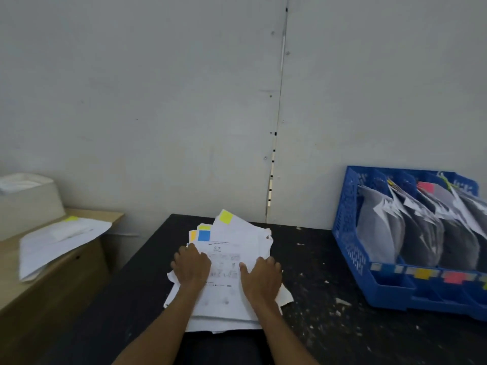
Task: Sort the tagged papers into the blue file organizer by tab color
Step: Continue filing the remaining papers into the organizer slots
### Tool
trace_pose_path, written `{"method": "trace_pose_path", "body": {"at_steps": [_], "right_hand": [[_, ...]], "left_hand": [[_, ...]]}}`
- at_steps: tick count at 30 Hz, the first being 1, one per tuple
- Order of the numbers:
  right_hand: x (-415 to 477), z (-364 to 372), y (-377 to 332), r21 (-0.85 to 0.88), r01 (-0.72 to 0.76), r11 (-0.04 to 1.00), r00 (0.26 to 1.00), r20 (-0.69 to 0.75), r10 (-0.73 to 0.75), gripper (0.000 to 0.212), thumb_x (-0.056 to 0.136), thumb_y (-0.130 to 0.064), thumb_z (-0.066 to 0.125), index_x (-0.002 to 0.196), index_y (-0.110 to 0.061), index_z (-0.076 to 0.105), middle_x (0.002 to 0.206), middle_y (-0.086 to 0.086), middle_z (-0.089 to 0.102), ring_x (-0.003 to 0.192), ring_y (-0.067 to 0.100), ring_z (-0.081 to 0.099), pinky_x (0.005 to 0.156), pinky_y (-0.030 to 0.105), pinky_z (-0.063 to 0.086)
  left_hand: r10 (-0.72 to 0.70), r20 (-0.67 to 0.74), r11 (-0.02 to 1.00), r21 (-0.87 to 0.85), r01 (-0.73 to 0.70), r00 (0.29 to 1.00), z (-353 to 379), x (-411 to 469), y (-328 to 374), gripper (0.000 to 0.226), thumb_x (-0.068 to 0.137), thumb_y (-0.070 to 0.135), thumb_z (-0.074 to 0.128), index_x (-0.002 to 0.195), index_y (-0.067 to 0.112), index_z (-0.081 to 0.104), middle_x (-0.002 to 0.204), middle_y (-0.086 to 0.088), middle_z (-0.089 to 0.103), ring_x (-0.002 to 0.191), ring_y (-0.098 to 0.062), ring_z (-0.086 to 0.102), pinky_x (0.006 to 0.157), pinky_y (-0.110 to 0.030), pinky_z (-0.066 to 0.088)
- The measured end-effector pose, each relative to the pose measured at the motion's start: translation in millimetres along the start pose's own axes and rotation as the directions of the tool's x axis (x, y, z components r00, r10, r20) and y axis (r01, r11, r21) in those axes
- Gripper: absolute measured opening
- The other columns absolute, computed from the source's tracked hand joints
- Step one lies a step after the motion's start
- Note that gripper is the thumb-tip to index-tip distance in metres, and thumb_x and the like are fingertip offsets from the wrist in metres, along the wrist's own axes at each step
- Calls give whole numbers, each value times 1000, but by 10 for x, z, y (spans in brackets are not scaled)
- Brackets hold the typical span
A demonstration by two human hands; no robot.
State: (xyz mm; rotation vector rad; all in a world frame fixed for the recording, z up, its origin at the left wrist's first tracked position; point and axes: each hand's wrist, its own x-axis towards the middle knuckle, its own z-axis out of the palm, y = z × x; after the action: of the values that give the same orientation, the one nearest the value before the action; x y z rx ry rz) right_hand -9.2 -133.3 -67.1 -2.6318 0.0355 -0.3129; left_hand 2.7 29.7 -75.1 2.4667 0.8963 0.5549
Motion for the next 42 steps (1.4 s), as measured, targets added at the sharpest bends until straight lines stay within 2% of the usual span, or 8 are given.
{"method": "trace_pose_path", "body": {"at_steps": [9,13,17,23,28,33,37,42], "right_hand": [[-66,160,-15,-51,11,999,991,-132,-17,36,93,-47,49,107,-17,64,113,2,54,107,21,47,90,35,38],[-28,171,40,91,-61,994,991,-111,71,25,95,-36,53,108,-19,65,117,-1,53,110,18,46,94,31,37],[2,155,60,252,-132,959,981,-109,163,9,91,-19,59,88,-20,67,111,-2,55,104,18,48,90,29,41],[-61,195,11,394,128,910,948,-317,4,11,92,-9,54,87,-18,54,87,-6,54,79,12,46,65,22,39],[-96,210,7,469,263,843,935,-339,-104,8,100,-10,40,94,-14,44,63,-14,44,47,7,42,45,18,29],[-25,-22,38,581,320,749,891,-452,-30,19,102,-26,31,97,-14,45,59,-9,46,42,4,37,39,17,32],[180,-475,203,561,369,741,813,-582,36,11,103,-18,33,96,-19,40,60,-6,49,44,5,40,39,17,28],[423,-1176,672,490,369,790,661,-736,148,17,103,-25,32,100,-13,44,69,-9,50,51,0,44,45,9,29]], "left_hand": [[56,-37,998,-7,-57,998,57,-2,-138,33,95,30,49,117,9,59,125,-8,55,115,-25,50,99,-40,37],[72,-38,997,18,-71,997,95,-5,-154,33,95,32,49,118,10,58,124,-7,54,115,-25,49,99,-40,36],[82,-36,996,33,-80,996,116,-4,-160,36,97,34,46,123,11,55,128,-7,53,118,-24,48,101,-40,36],[98,-51,994,49,-96,994,134,-17,-168,36,97,33,47,123,10,56,128,-9,53,116,-27,49,99,-41,37],[168,-117,986,7,-168,979,113,-46,-124,30,95,25,52,120,15,64,130,-7,55,120,-27,48,103,-43,32],[226,-157,962,-118,-246,961,104,-158,210,28,95,25,51,116,13,65,126,-9,58,116,-30,51,100,-45,34],[323,-81,900,-280,-333,943,131,-350,813,28,97,33,46,115,19,60,124,-6,56,114,-28,49,95,-43,38],[490,79,705,-621,-342,868,269,-856,1944,54,91,65,28,119,27,55,123,-7,59,112,-25,57,95,-44,49]]}}
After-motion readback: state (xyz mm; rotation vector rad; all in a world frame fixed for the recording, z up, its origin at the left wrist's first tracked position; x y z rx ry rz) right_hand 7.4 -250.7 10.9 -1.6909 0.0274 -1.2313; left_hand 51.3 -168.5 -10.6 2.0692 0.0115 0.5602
